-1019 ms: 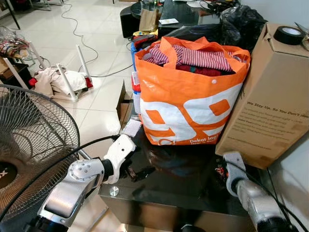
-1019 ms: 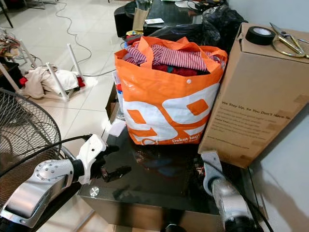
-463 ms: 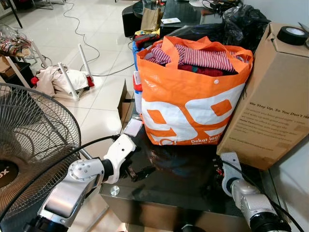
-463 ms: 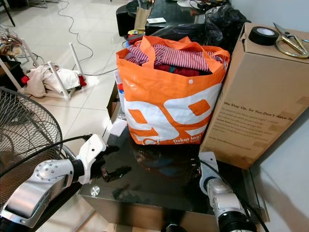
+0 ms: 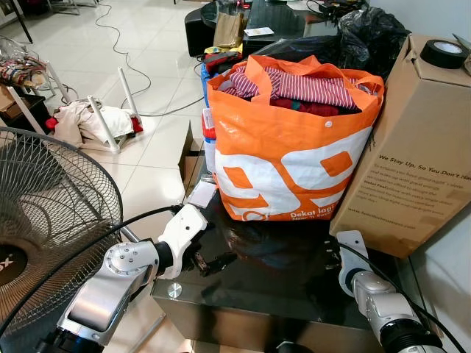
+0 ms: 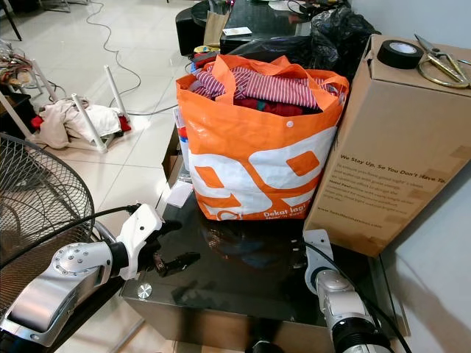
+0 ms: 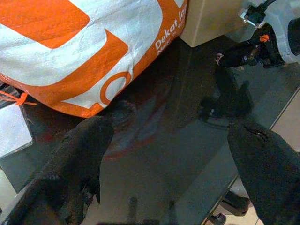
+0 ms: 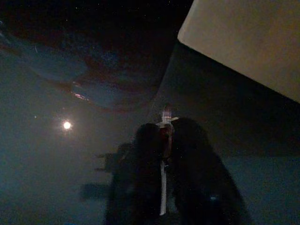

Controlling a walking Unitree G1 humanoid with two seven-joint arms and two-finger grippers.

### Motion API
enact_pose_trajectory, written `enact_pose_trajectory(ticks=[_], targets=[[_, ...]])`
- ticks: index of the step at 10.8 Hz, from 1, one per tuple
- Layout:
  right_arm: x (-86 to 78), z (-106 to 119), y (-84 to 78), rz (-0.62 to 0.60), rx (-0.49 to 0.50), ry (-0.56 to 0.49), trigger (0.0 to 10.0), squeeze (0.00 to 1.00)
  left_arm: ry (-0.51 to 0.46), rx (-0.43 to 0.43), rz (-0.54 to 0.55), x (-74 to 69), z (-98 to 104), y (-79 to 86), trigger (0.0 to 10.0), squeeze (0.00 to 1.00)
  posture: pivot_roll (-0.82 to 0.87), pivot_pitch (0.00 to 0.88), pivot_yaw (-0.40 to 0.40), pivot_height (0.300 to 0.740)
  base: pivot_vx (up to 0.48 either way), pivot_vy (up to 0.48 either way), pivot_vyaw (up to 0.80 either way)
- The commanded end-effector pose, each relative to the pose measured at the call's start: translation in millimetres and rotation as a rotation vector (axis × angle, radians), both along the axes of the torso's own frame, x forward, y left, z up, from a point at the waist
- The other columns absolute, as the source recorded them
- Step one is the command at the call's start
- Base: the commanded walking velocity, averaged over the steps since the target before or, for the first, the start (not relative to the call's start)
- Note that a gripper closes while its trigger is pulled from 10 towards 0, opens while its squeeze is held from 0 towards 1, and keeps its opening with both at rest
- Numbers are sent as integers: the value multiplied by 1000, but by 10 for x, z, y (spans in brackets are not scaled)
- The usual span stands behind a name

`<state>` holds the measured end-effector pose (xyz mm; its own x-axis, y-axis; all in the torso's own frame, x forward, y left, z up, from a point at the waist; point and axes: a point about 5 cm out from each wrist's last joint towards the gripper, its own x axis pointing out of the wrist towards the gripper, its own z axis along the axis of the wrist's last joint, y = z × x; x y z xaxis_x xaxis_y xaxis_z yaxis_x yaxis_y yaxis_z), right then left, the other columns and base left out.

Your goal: Hang keys on a hook

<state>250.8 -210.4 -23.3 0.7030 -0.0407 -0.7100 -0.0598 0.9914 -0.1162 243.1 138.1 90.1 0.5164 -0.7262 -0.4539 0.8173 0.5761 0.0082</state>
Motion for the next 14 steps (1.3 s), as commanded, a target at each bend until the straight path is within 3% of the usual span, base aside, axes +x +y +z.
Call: enact_pose_trajectory(ticks=[1, 5, 7, 9, 10, 11, 12, 13, 14], targets=[[-24, -27, -28, -4, -14, 20, 0, 0, -5, 13, -4, 16, 6, 11, 10000, 0, -62, 0, 12, 740, 0, 0, 0], [-82, -50, -61, -6, -6, 20, 0, 0, -8, 11, 2, 29, 8, 17, 10000, 0, -58, 0, 10, 740, 0, 0, 0], [-89, 100, -49, -33, 190, -76, 0, 0, -17, 15, 14, 34, 14, 39, 10000, 0, -54, 0, 11, 740, 0, 0, 0], [-132, 571, 47, 7, 551, -331, 0, 0, -101, 11, 96, 92, 87, 118, 10000, 0, -59, 0, 23, 740, 0, 0, 0], [-172, 797, 82, 15, 686, -435, 0, 0, -161, 10, 158, 136, 143, 162, 10000, 0, -61, 0, 27, 740, 0, 0, 0], [-273, 1108, 141, 39, 875, -555, 0, 0, -269, 1, 284, 206, 271, 234, 10000, 0, -66, 0, 39, 740, 0, 0, 0], [-344, 1294, 195, 72, 977, -625, 0, 0, -327, -23, 382, 247, 373, 282, 10000, 0, -66, 0, 43, 740, 0, 0, 0], [-405, 1416, 250, 102, 1025, -658, 0, 0, -370, -22, 409, 248, 438, 283, 10000, 0, -62, 0, 46, 740, 0, 0, 0], [-438, 1457, 309, 128, 961, -648, 0, 0, -409, -17, 447, 255, 478, 283, 10000, 0, -59, 0, 48, 740, 0, 0, 0]])
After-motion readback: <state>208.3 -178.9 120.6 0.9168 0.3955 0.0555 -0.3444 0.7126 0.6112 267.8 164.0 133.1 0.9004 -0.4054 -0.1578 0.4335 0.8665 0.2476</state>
